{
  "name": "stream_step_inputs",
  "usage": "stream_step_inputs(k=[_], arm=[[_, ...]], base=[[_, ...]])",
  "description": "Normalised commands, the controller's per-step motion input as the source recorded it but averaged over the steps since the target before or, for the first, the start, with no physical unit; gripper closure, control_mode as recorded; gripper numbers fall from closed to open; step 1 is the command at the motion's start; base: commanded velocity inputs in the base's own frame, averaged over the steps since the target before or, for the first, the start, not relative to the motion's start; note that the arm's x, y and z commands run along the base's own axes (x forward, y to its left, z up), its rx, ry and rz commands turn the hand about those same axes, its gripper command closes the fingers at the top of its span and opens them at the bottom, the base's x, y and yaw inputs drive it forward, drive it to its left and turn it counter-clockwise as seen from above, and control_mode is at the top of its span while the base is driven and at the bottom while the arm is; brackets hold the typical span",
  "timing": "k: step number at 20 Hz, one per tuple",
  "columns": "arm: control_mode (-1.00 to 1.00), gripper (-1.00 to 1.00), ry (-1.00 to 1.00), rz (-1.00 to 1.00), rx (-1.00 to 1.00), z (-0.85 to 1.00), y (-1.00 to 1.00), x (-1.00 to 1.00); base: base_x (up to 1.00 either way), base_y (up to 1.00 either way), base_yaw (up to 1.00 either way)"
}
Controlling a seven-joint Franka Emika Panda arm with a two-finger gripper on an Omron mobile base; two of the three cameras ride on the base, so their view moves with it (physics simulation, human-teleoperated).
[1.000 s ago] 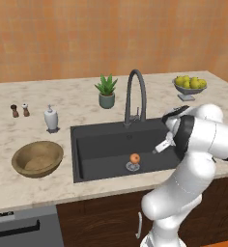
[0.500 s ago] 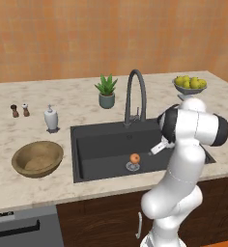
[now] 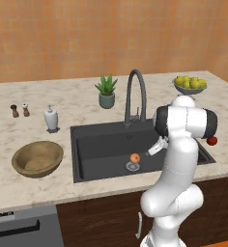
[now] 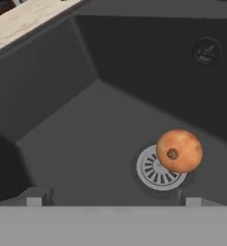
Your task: Pick the onion from the sink and place it in the bowl. Then pick the bowl and place it in the microwave. Then close the microwave door and press the start button.
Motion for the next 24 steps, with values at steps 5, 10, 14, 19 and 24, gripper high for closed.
stream_step_inputs(k=[5, 10, 14, 19, 24], arm=[[-1.00, -1.00, -0.13, 0.06, 0.00, -0.36, 0.00, 0.28], [-1.00, -1.00, -0.01, 0.06, 0.00, -0.32, -0.04, 0.34], [-1.00, -1.00, -0.01, 0.09, 0.01, -0.33, -0.01, 0.48], [-1.00, -1.00, -0.02, 0.12, 0.02, -0.34, -0.03, 0.42], [-1.00, -1.00, -0.05, 0.12, 0.04, -0.38, -0.01, 0.40]], base=[[0.00, 0.00, 0.00], [0.00, 0.00, 0.00], [0.00, 0.00, 0.00], [0.00, 0.00, 0.00], [0.00, 0.00, 0.00]])
